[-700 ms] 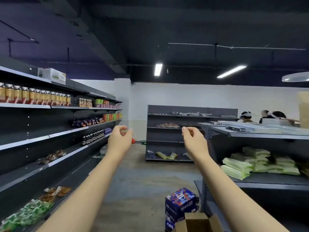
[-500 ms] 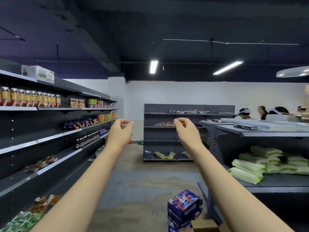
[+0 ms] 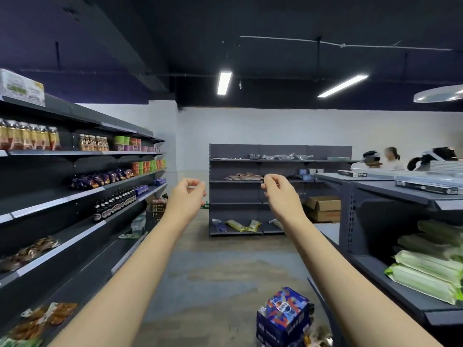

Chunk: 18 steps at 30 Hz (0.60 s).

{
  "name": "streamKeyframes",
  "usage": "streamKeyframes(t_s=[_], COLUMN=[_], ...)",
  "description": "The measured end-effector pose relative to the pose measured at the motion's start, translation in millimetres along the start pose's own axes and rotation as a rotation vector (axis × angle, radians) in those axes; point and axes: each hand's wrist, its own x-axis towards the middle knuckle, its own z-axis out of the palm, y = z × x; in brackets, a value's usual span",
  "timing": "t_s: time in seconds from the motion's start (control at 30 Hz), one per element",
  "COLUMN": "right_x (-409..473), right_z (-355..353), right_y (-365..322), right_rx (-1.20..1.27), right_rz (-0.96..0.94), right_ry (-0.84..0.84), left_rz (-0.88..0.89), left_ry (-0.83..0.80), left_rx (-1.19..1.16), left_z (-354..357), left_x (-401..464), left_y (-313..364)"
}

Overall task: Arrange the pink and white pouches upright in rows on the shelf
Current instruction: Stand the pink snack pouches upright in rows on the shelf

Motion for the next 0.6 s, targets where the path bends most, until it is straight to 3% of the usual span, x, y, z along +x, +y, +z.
streamKeyframes(t_s=[0.6], right_x=[285], right_z=[88], right_y=[124], right_rx=[-0.055], right_rz=[-0.048], right_ry=[-0.035], left_rz=[0.07], left_ry=[-0.051], left_rx=[0.115], left_z=[120], left_x=[282], left_y=[-102])
